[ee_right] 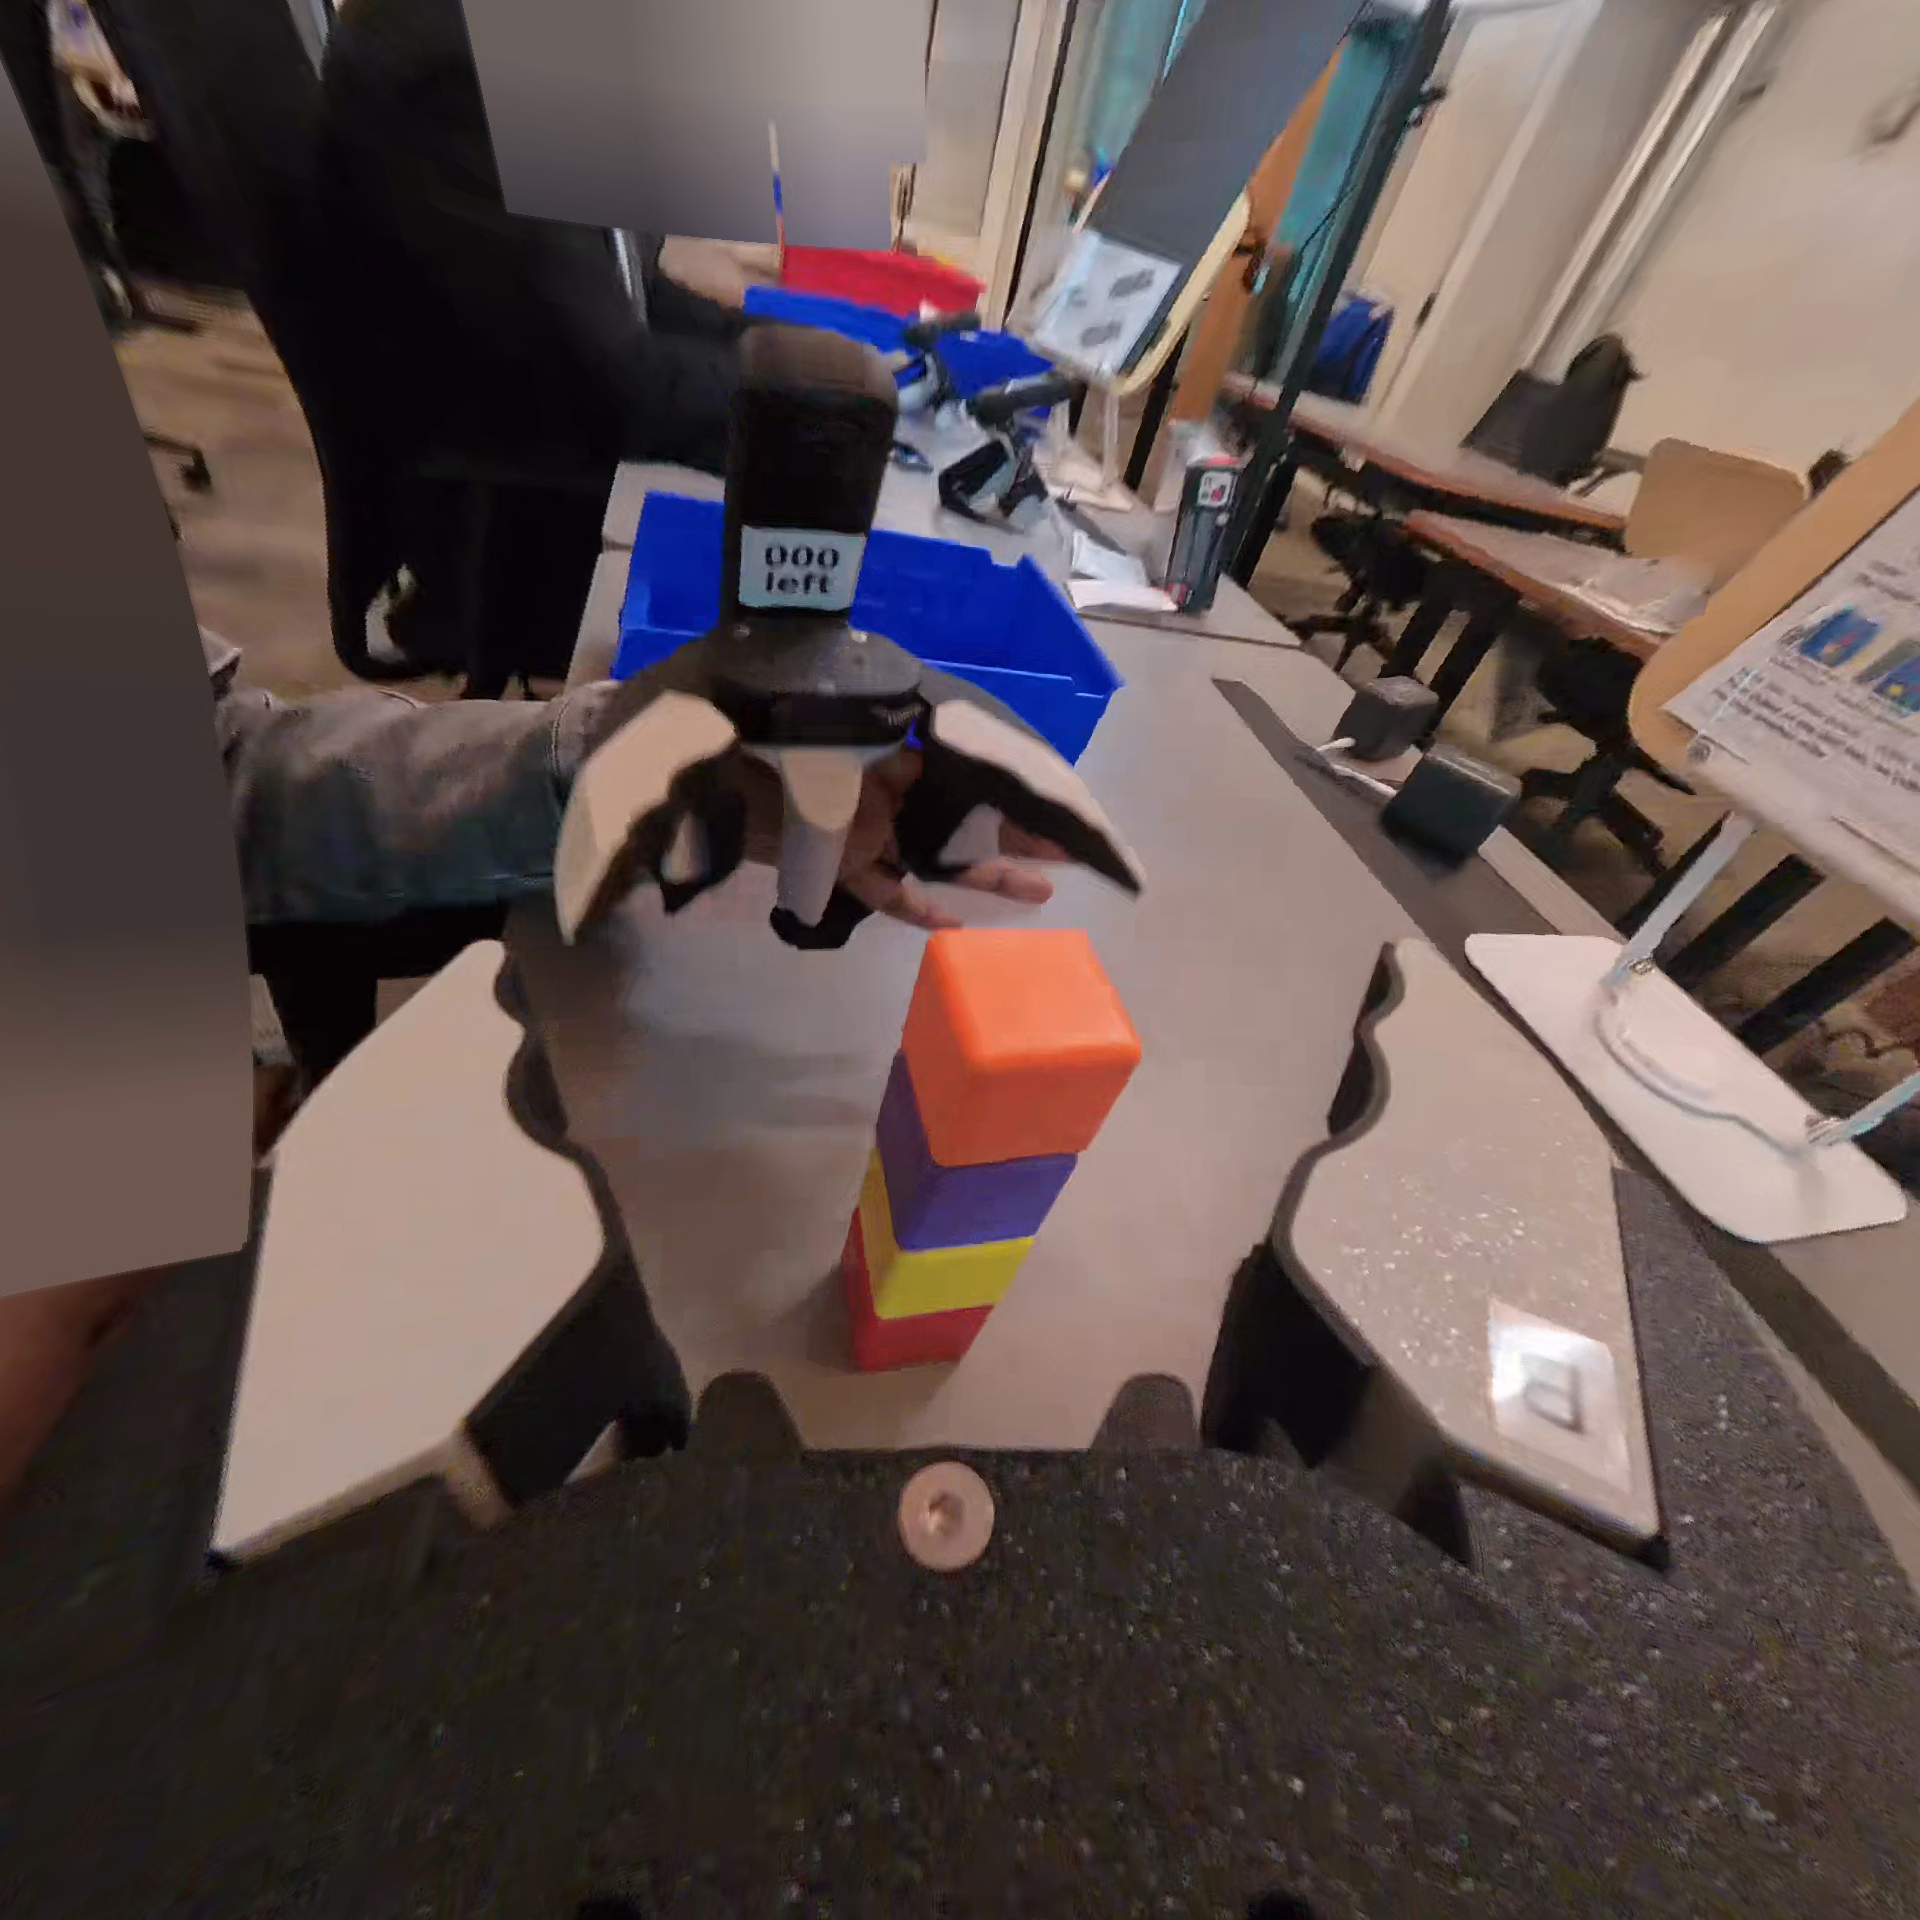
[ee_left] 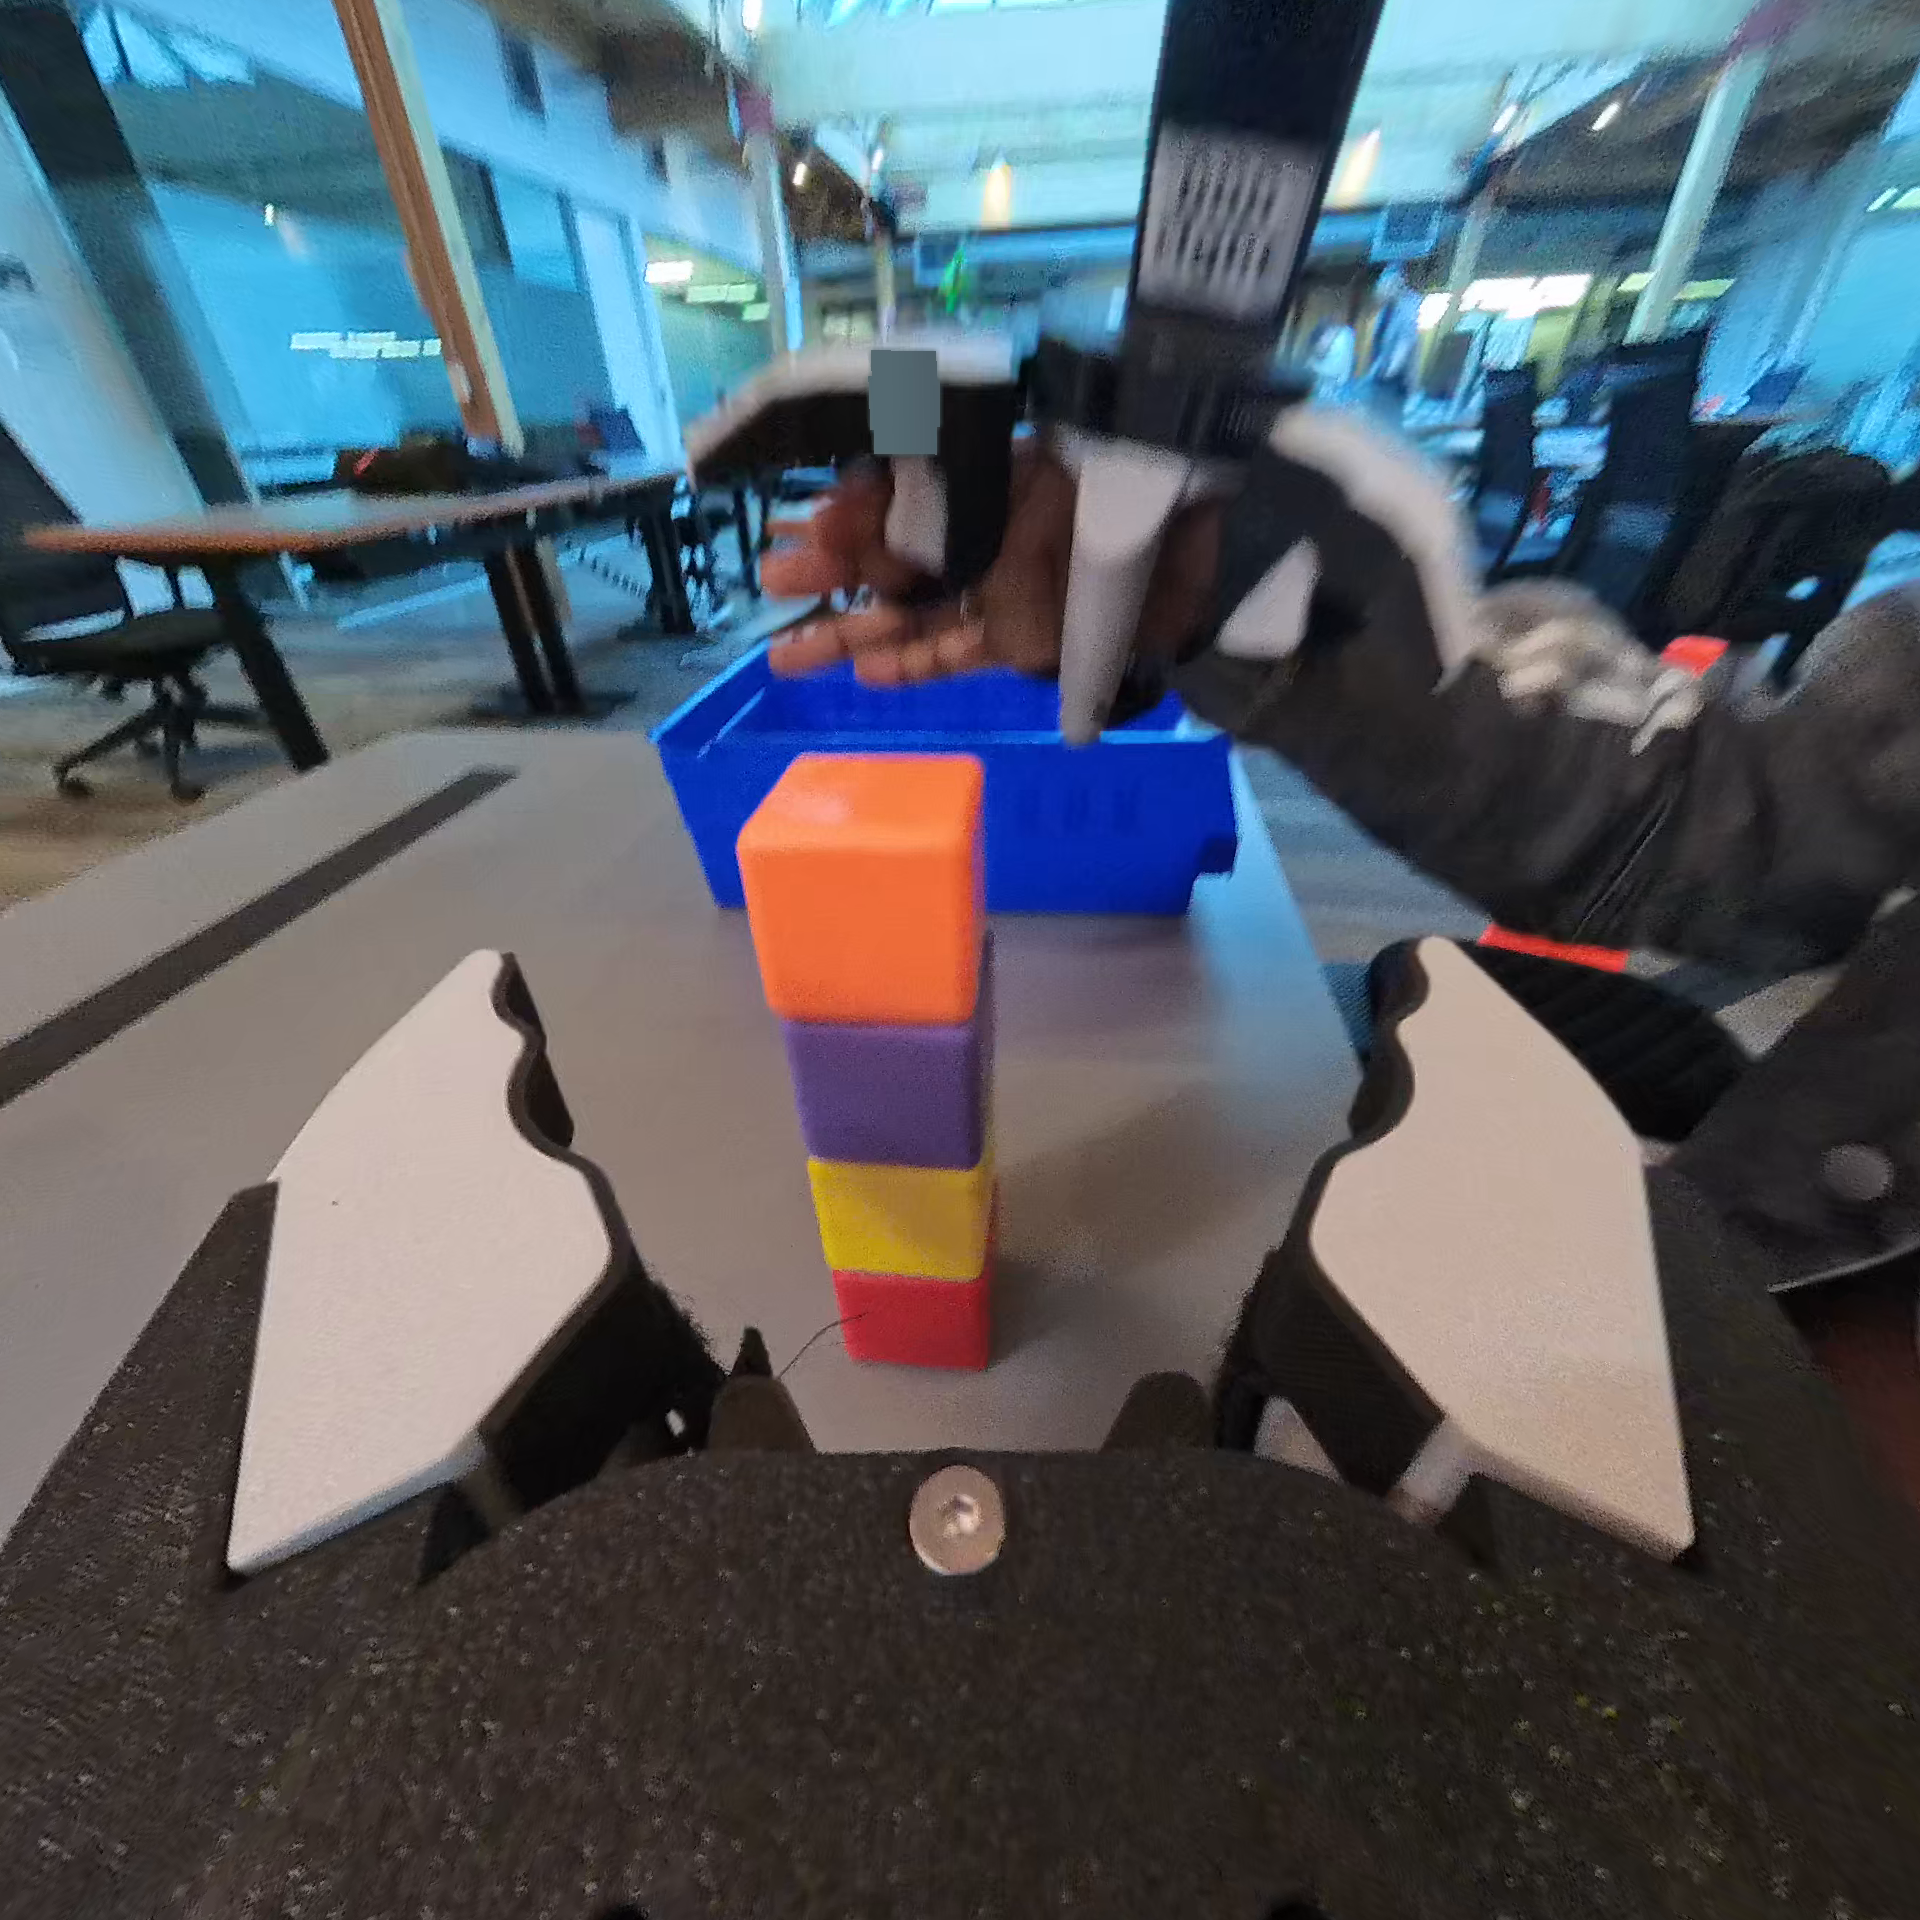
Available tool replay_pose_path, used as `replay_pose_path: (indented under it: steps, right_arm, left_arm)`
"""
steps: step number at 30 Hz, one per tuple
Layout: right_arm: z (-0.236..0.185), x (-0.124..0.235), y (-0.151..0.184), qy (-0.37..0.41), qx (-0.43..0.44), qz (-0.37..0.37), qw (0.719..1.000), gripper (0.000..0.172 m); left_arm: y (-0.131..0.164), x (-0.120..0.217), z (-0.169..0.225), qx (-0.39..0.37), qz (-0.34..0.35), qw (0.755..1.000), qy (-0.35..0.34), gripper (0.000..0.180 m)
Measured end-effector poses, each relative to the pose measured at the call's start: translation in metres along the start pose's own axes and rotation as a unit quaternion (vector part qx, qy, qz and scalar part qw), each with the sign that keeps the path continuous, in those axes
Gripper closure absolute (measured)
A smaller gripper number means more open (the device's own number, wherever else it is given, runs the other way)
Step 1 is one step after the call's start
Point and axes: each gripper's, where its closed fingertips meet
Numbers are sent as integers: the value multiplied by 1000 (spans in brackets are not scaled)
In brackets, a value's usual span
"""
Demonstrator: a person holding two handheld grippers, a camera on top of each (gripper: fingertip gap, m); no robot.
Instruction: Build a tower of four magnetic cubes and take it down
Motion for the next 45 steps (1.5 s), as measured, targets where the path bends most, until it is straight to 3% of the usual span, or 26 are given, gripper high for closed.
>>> replay_pose_path:
  steps: [6,9,18,21,27,34,39,45]
  right_arm:
    - [-18,13,34,-9,-15,52,999,25]
    - [-12,21,31,16,-25,96,995,26]
    - [-10,27,22,46,-1,96,994,28]
    - [-10,24,30,52,-12,68,996,28]
    - [-12,17,67,55,-17,-59,997,30]
    - [-14,14,109,55,-47,-181,981,31]
    - [-15,13,120,54,-48,-209,975,27]
    - [-15,13,115,54,-49,-191,979,29]
  left_arm:
    - [-24,17,18,-15,31,999,25,34]
    - [-22,20,16,-16,32,999,18,34]
    - [-15,10,12,-1,26,1000,8,34]
    - [-6,10,8,0,-5,1000,-4,36]
    - [28,11,9,-31,-125,992,-12,36]
    - [67,17,8,-65,-242,968,-12,35]
    - [92,23,7,-76,-307,948,-9,35]
    - [90,21,10,-80,-301,950,-1,36]
Point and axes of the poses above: each gripper's, where its closed fingertips meet, x back along the fingers, y out of its underside, z = x × y across the jaws, and after that the axes turned 7 degrees about -y, right-handed
